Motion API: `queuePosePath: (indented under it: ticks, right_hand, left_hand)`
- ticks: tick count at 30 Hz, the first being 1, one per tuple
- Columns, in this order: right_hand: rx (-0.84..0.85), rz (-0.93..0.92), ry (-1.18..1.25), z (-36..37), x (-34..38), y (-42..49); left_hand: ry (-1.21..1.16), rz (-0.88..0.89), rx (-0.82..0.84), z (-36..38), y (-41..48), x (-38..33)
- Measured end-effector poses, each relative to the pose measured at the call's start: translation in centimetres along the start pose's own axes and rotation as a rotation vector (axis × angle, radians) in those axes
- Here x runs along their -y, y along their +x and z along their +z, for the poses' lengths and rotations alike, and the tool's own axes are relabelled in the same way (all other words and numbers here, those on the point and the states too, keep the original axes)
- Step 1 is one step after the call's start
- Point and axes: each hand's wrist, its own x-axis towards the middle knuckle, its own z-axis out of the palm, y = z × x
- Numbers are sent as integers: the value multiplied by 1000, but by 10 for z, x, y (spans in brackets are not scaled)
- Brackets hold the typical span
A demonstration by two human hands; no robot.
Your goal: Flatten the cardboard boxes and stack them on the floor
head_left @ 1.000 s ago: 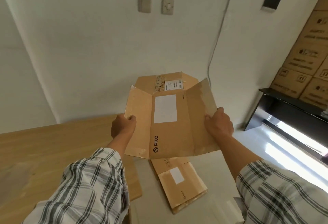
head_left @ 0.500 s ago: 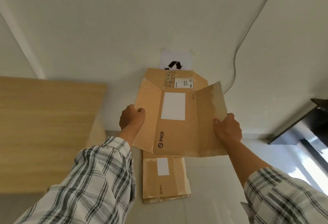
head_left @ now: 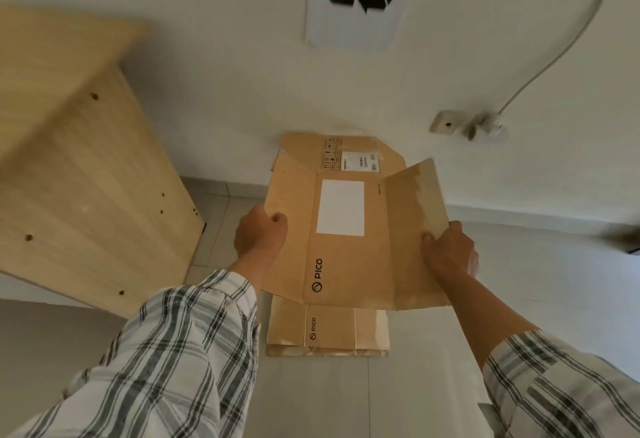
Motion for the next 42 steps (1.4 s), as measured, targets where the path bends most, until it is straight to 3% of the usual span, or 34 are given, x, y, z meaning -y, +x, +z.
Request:
queuePosePath:
  ticks: [11, 18, 30, 35, 38, 42]
  right_hand:
    - [36, 12, -30, 265, -133, 70]
    - [58, 79, -49, 363, -187, 83]
    - [116, 149, -86, 410, -226, 100]
    - [372, -15, -294, 428, -230, 92]
    - [473, -80, -360, 441, -238, 86]
    - [431, -238, -414, 414, -205, 72]
  left_hand:
    - [1, -67, 54, 230, 50, 170]
    - [51, -83, 136, 310, 65, 230]
    - [205, -190, 247, 347, 71, 278]
    - [519, 170, 410, 356, 59, 291]
    - [564, 178, 501, 356, 57, 292]
    - [647, 193, 557, 332, 50, 266]
